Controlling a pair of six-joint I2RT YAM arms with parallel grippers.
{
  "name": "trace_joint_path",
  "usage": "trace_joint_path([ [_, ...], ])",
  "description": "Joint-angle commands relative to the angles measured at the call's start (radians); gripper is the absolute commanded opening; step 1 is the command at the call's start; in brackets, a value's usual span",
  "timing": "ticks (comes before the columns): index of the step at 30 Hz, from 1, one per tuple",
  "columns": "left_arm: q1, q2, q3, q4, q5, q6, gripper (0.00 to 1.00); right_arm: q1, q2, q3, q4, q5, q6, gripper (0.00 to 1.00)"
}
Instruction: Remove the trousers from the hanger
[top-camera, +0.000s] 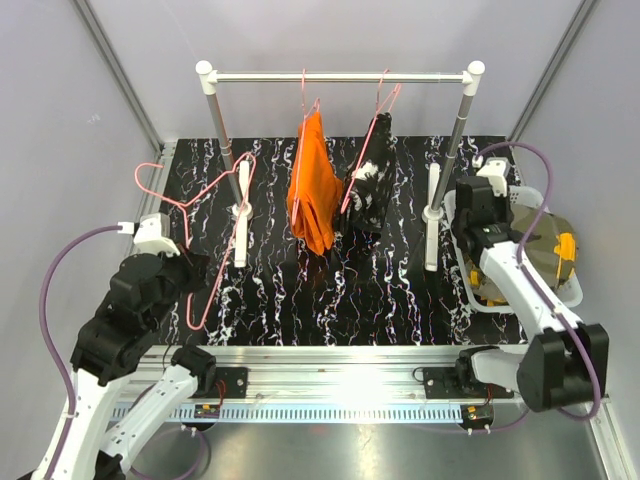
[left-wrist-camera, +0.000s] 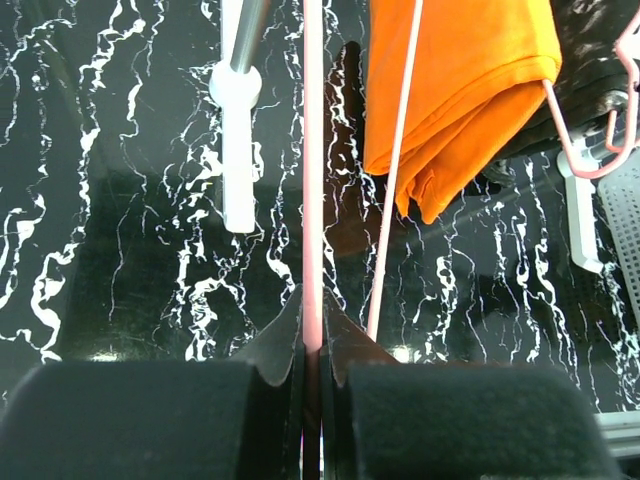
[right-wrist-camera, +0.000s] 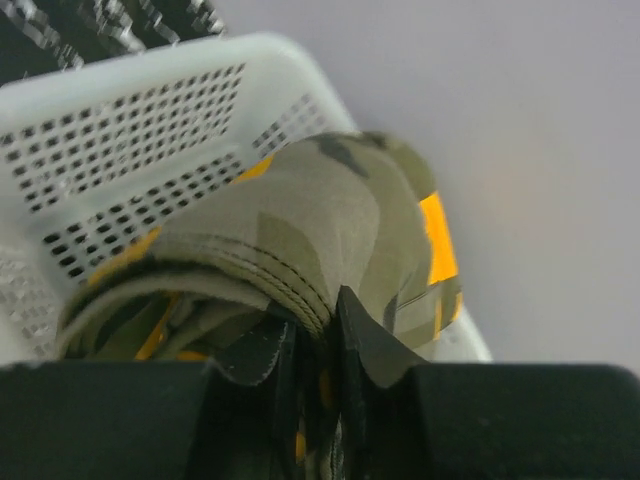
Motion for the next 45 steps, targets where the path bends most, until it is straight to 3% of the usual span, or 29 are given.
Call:
trace_joint_path([
  [1,0.001,-0.007,0.033,0.031,-0.053,0.014,0.00,0.002,0.123,0.086,-0.148,-0.074,0.162,0.22],
  [2,0.001,-0.001,0.056,0.022,-0.079,0.011,0.00,0.001,0.143,0.100,-0.171,-0.115,0.207,0.37],
  [3,0.001,0.001,0.073,-0.001,-0.091,0.009,0.00,-0.001,0.159,0.118,-0.215,-0.158,0.222,0.63],
  [4,0.001,0.005,0.088,-0.012,-0.108,0.011,0.00,-0.001,0.157,0.144,-0.231,-0.228,0.256,0.71],
  [6,0.001,0.013,0.137,-0.029,-0.122,0.024,0.00,-0.021,0.132,0.160,-0.254,-0.337,0.288,0.99],
  [11,0.001,0.027,0.234,-0.101,-0.186,0.048,0.00,-0.133,-0.032,0.185,-0.257,-0.682,0.431,0.99],
  [14,0.001,0.035,0.289,-0.143,-0.232,0.051,0.00,-0.218,-0.051,0.178,-0.254,-0.648,0.529,1.00],
  [20,0.001,0.105,0.369,-0.201,-0.366,0.037,0.00,-0.364,0.123,0.148,-0.237,-0.621,0.710,1.00],
  [22,0.001,0.127,0.387,-0.204,-0.343,0.041,0.00,-0.387,0.208,0.143,-0.226,-0.562,0.742,0.99],
  [27,0.001,0.113,0.420,-0.183,-0.302,0.086,0.00,-0.420,0.372,0.135,-0.151,-0.631,0.715,0.99],
  [30,0.001,0.134,0.432,-0.190,-0.180,0.126,0.00,-0.420,0.407,0.171,-0.189,-0.680,0.690,1.00],
  [37,0.001,0.225,0.489,-0.267,0.016,0.166,0.00,-0.418,0.125,0.305,-0.327,-0.805,0.579,0.99],
  [45,-0.002,0.375,0.571,-0.252,0.061,0.212,0.00,-0.375,-0.110,0.339,-0.420,-1.094,0.540,0.99],
])
